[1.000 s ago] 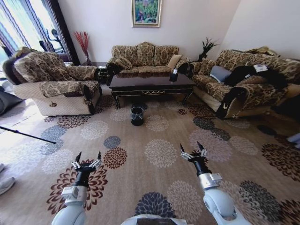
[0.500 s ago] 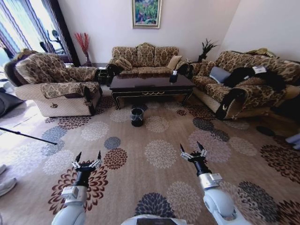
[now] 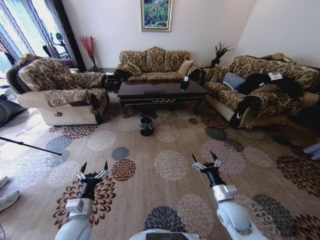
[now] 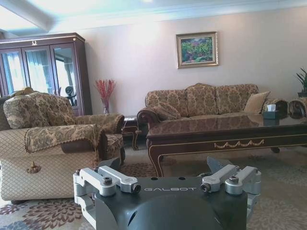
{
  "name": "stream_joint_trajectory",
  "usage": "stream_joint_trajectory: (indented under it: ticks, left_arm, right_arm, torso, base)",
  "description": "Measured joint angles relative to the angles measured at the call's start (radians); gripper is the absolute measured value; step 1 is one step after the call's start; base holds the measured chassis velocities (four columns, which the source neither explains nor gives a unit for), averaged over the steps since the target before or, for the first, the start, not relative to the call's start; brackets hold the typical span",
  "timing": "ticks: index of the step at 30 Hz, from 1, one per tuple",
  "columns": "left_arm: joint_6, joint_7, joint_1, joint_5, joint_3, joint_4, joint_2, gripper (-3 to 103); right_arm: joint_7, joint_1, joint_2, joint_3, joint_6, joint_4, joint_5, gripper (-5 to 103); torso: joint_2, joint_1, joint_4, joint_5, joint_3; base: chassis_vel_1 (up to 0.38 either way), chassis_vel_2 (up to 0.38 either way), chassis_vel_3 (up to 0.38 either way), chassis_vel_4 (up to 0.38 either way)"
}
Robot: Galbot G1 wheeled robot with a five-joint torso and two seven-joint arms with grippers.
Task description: Move to the front of the table and pick up the trash from the floor, then place it into the trash bin.
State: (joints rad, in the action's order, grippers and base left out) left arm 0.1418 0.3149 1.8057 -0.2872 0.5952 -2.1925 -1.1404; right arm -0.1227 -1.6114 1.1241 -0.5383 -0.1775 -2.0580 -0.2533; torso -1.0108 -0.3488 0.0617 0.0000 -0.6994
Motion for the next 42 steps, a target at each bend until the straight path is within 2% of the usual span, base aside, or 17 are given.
stream_joint_trajectory:
  ticks: [28,42]
  left_arm:
    - [0.0,0.0,0.0,0.0,0.0,0.0,0.0,100]
    - [0.0,0.0,0.0,0.0,0.0,0.0,0.0,100]
  right_arm:
    - [0.0,0.0,0.0,0.0,0.0,0.0,0.0,100]
    - [0.0,0.0,0.0,0.0,0.0,0.0,0.0,100]
  torso:
    - [-0.146,-0.065,0.0,-0.0001,-0.081]
    - [-0.154,-0.069,0.0,-0.0001,-0.086]
  base:
    - [0.0,0.0,0.0,0.0]
    - [0.0,0.0,0.0,0.0]
